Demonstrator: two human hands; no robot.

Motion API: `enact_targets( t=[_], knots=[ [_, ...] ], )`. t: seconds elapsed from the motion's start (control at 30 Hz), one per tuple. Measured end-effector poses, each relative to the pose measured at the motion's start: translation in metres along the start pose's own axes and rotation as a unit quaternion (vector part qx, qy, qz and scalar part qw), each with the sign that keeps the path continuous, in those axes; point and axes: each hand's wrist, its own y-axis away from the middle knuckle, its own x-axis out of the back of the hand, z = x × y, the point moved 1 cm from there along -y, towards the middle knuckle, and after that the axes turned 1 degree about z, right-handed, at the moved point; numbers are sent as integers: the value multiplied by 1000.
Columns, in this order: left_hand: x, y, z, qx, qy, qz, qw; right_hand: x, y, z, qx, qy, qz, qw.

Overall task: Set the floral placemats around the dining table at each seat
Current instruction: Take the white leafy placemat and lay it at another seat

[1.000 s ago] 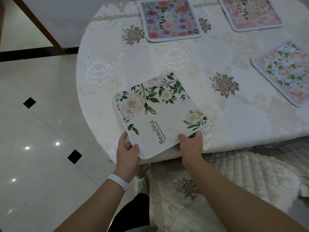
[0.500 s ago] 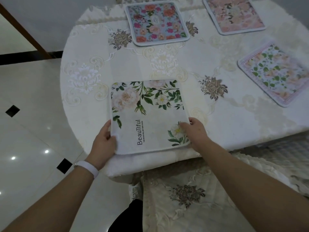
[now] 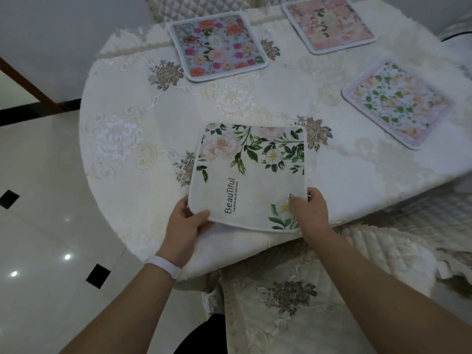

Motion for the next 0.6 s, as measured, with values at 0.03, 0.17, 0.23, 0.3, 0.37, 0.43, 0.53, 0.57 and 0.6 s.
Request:
enact_targets(
  t=[0.03, 0.17, 0.23, 0.3, 0.37, 0.43, 0.53, 0.57, 0.6],
  knots=[
    [-7, 5, -3, -4, 0, -19, 1000, 3, 3, 2, -5, -9, 14, 1000],
    [-34, 16, -12, -2, -29, -74, 997, 11, 19, 10, -44, -84, 76, 993],
    [-42, 17, -15, 15, -38, -92, 995, 12, 30, 13, -68, -134, 100, 984],
    [-47, 17, -20, 23, -51, -111, 992, 10, 45, 17, -91, -174, 131, 972],
    [-53, 20, -24, 25, -65, -114, 991, 4, 59, 20, -106, -191, 150, 964],
    [-57, 22, -31, 35, -63, -97, 993, -6, 72, 24, -113, -187, 117, 969],
    [-59, 28, -39, 34, -51, -81, 995, -28, 89, 27, -143, -189, 34, 971],
    [-58, 31, -40, 24, -61, -72, 995, -36, 93, 27, -158, -207, 12, 966],
    [-56, 33, -40, 11, -70, -61, 996, -44, 97, 27, -172, -225, -5, 959]
  ],
)
